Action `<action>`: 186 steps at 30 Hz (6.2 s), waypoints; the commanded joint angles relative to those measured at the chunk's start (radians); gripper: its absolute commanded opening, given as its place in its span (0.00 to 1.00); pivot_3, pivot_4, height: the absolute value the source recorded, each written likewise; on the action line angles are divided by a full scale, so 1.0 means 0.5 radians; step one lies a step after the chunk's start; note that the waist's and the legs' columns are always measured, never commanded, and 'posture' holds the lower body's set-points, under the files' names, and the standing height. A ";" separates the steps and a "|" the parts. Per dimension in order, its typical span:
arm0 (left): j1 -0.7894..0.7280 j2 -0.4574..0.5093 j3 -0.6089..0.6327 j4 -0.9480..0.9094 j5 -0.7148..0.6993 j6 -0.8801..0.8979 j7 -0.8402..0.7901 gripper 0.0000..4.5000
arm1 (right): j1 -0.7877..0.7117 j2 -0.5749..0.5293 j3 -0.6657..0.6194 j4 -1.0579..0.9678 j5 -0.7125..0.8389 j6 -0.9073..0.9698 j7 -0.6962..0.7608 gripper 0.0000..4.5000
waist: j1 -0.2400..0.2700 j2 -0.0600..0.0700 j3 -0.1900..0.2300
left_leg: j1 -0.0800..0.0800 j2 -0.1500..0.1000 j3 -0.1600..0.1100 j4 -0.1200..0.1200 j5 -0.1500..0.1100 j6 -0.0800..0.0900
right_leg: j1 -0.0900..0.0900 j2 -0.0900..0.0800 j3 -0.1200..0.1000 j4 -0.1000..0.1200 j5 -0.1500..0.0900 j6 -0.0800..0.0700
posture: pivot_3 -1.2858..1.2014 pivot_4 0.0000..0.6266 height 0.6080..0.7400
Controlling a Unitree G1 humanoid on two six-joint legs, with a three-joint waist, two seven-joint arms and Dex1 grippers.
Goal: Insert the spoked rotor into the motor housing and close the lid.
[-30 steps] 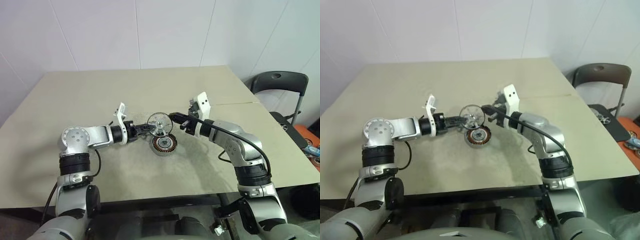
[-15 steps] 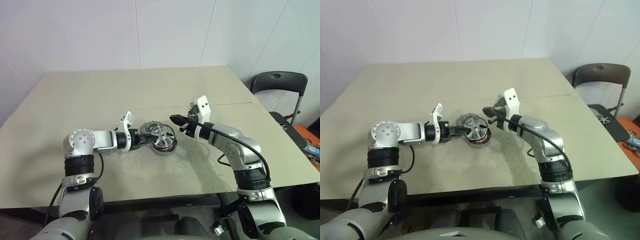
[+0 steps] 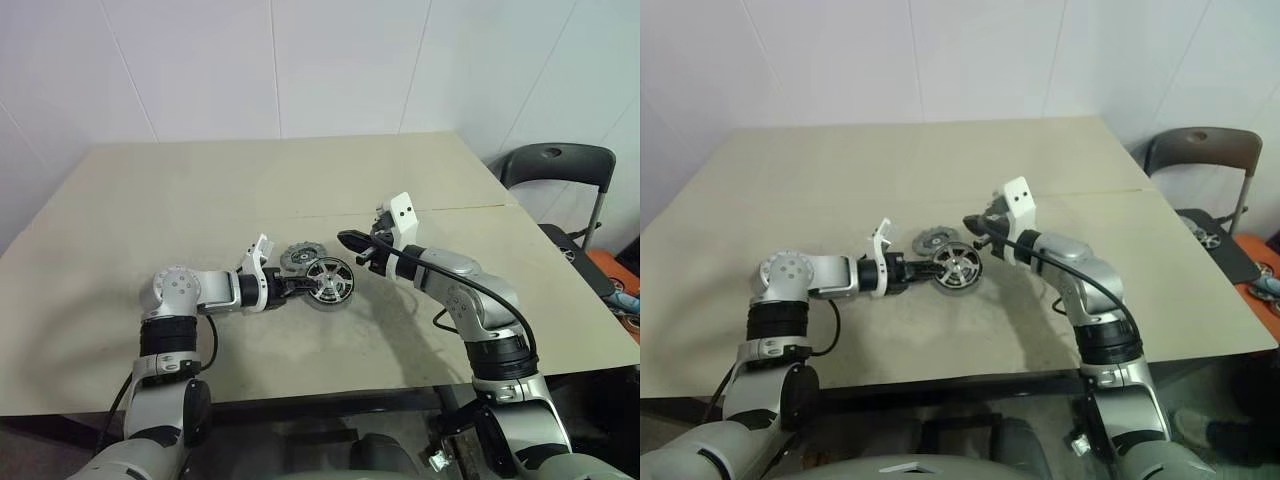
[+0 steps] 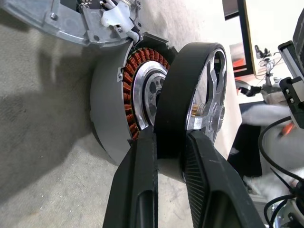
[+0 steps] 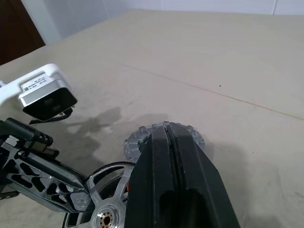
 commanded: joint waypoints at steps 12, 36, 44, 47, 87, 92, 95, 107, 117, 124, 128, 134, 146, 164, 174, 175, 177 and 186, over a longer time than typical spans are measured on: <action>-0.089 -0.067 0.036 0.039 0.108 -0.115 0.019 0.12 | -0.018 -0.021 0.012 -0.065 -0.027 -0.045 0.032 0.00 | 0.004 0.000 0.000 | 0.000 0.000 0.000 0.001 0.000 0.000 | 0.001 0.000 -0.001 0.000 0.000 0.000 | 0.52 0.00 1.00; -0.003 -0.002 -0.099 -0.239 0.116 -0.068 -0.100 0.45 | -0.014 0.001 0.039 -0.034 -0.066 -0.065 0.019 0.00 | 0.001 0.000 0.000 | 0.000 0.000 -0.001 0.000 0.000 0.000 | 0.000 0.000 -0.001 0.001 0.001 0.001 | 0.52 0.00 1.00; -0.040 0.028 -0.011 -0.192 0.128 -0.072 -0.084 0.67 | 0.000 0.001 0.033 -0.028 -0.074 -0.067 0.023 0.00 | -0.003 0.000 0.000 | 0.001 0.000 -0.001 0.001 0.000 0.000 | 0.000 0.000 -0.001 0.002 0.001 0.001 | 0.52 0.00 1.00; -0.073 0.082 0.043 -0.178 0.120 -0.092 -0.093 0.67 | 0.008 -0.006 0.030 -0.027 -0.074 -0.068 0.027 0.00 | -0.006 0.000 0.000 | 0.001 0.000 -0.002 0.001 0.000 0.000 | 0.000 0.001 -0.001 0.003 0.001 0.001 | 0.52 0.00 1.00; 0.200 0.316 0.218 -0.513 0.006 -0.725 -0.226 0.67 | 0.053 0.005 0.671 0.573 -0.531 -0.514 0.361 0.00 | -0.006 -0.006 -0.005 | 0.005 -0.001 0.001 0.002 0.000 0.000 | 0.005 -0.005 -0.006 0.002 0.001 0.001 | 0.52 0.00 1.00; 0.203 0.326 0.231 -0.502 -0.007 -0.729 -0.190 0.67 | 0.075 0.034 0.548 0.462 -0.430 -0.454 0.400 0.00 | -0.003 -0.006 -0.005 | 0.021 0.000 -0.003 0.001 0.000 -0.001 | 0.013 -0.005 -0.011 0.002 0.001 0.001 | 0.52 0.00 1.00; 0.214 0.321 0.226 -0.517 -0.024 -0.727 -0.178 0.67 | 0.037 0.101 0.318 0.313 -0.155 -0.240 0.438 0.00 | 0.000 -0.006 -0.005 | 0.020 0.000 -0.005 0.001 0.000 -0.001 | 0.013 -0.005 -0.013 0.002 0.002 0.002 | 0.52 0.00 1.00; 0.140 0.319 0.176 -0.385 0.015 -0.792 -0.236 0.68 | -0.411 -0.435 0.624 -0.084 -0.413 -0.606 0.972 0.12 | 0.005 -0.002 -0.002 | 0.007 0.000 -0.003 -0.001 0.000 -0.001 | 0.004 -0.006 -0.013 0.001 0.002 0.001 | 0.52 0.00 1.00; 0.377 0.320 0.029 -0.721 -0.061 -0.725 -0.323 0.68 | -0.590 -0.836 1.062 0.470 -1.029 -1.879 1.563 0.42 | -0.017 -0.004 0.001 | 0.006 -0.002 0.003 0.000 -0.003 0.004 | 0.015 -0.007 -0.016 -0.018 0.006 0.010 | 0.52 0.00 1.00; 0.703 0.468 -0.232 -1.116 0.010 -0.790 -0.508 0.68 | -0.777 -0.598 1.106 0.958 -1.219 -2.295 1.508 0.42 | -0.008 -0.003 0.001 | 0.013 0.002 0.000 -0.001 0.000 0.000 | 0.016 -0.003 -0.015 -0.013 0.007 0.007 | 0.52 0.00 1.00; 0.906 0.639 -0.399 -1.280 0.259 -1.235 -0.771 0.68 | -0.850 -0.490 1.113 1.121 -1.280 -2.405 1.505 0.42 | -0.008 -0.002 0.002 | 0.013 0.002 0.001 0.000 0.000 -0.001 | 0.009 -0.005 -0.015 -0.013 0.007 0.006 | 0.52 0.00 1.00; 1.053 0.713 -0.496 -1.264 0.501 -1.733 -0.980 0.68 | -0.902 -0.382 1.132 1.334 -1.396 -2.557 1.442 0.42 | 0.001 0.001 0.003 | 0.012 0.002 0.003 -0.006 -0.001 -0.001 | 0.005 -0.007 -0.015 -0.016 0.008 0.006 | 0.52 0.00 1.00; 1.001 0.684 -0.532 -1.117 0.568 -1.845 -1.028 0.68 | -0.889 -0.353 1.141 1.457 -1.546 -2.711 1.377 0.38 | -0.002 0.004 0.004 | 0.014 0.002 0.004 -0.005 0.000 -0.001 | 0.005 -0.007 -0.015 -0.012 0.008 0.006 | 0.52 0.00 1.00; 1.000 0.606 -0.574 -1.144 0.580 -1.729 -0.894 0.68 | -0.938 -0.341 1.140 1.376 -1.562 -2.814 1.414 0.01 | -0.006 0.004 0.004 | 0.019 0.002 0.005 0.001 0.000 -0.001 | 0.010 -0.008 -0.015 0.004 0.007 0.006 | 0.52 0.00 1.00; 0.962 0.592 -0.582 -1.046 0.606 -1.764 -0.903 0.68 | -0.939 -0.392 0.983 0.896 -0.915 -1.426 2.079 0.01 | 0.007 0.006 0.005 | 0.017 0.002 0.004 0.003 0.000 -0.001 | 0.004 -0.010 -0.015 0.004 0.007 0.005 | 0.52 0.00 1.00; 0.958 0.588 -0.586 -1.037 0.609 -1.767 -0.905 0.68 | -0.954 -0.384 0.967 0.907 -0.930 -1.392 2.082 0.01 | 0.006 0.006 0.005 | 0.017 0.002 0.004 0.003 0.000 -0.001 | 0.001 -0.011 -0.016 0.004 0.007 0.005 | 0.52 0.00 1.00; 0.950 0.579 -0.597 -1.023 0.618 -1.772 -0.905 0.68 | -0.983 -0.378 0.976 0.978 -1.023 -1.461 2.019 0.01 | 0.005 0.006 0.005 | 0.017 0.001 0.004 0.002 0.000 -0.001 | 0.000 -0.012 -0.016 0.004 0.007 0.005 | 0.52 0.00 1.00; 0.970 0.521 -0.626 -1.059 0.653 -1.762 -0.859 0.68 | -0.965 -0.401 1.115 1.179 -1.294 -1.812 1.865 0.01 | 0.003 0.006 0.005 | 0.014 0.001 0.007 0.001 0.000 -0.001 | 0.004 -0.012 -0.016 0.004 0.008 0.006 | 0.52 0.00 1.00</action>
